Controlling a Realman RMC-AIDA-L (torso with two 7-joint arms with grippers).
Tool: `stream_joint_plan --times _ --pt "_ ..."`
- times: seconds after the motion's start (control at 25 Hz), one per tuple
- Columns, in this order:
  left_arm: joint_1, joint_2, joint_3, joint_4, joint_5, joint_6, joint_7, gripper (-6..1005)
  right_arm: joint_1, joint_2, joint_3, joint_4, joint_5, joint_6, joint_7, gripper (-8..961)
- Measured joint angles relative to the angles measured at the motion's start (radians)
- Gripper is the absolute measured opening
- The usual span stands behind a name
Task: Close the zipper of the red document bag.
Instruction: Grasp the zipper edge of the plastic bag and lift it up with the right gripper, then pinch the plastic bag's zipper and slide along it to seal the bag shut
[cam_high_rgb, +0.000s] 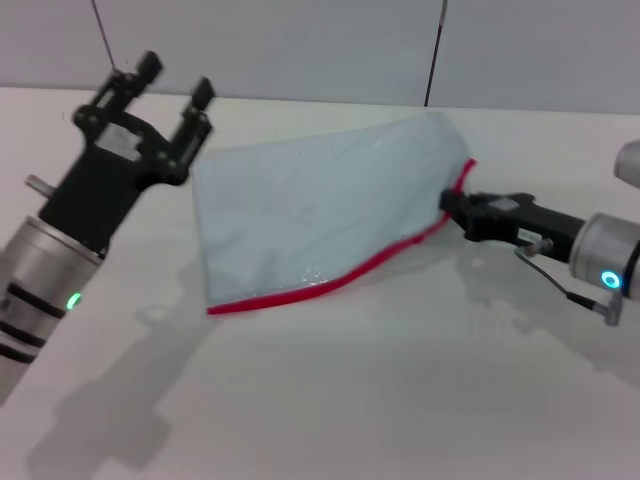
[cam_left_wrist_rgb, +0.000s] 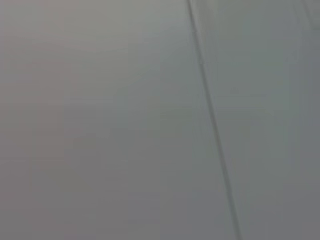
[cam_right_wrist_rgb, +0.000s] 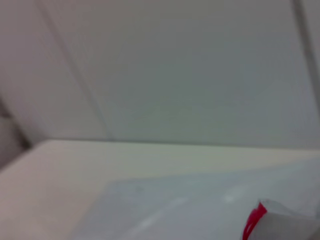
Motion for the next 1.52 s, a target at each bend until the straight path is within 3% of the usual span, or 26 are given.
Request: stream_joint_plan --times 0.48,0.92,1.52 --pt "-0.084 -0.002 0.185 0.005 0.092 -0.114 0.015 579 0.138 0.004 0.002 0.011 0.009 -0.144 0.001 13" --pt "-0.100 -0.004 0.188 0.004 0.128 -0.171 0.051 578 0.146 0.004 0.007 0.012 0.006 -0.272 0.033 13" --pt "-0.099 -0.006 0.181 -0.005 0.121 -0.183 0.107 576 0.157 0.004 -0.006 0.023 0.003 -0.274 0.036 14"
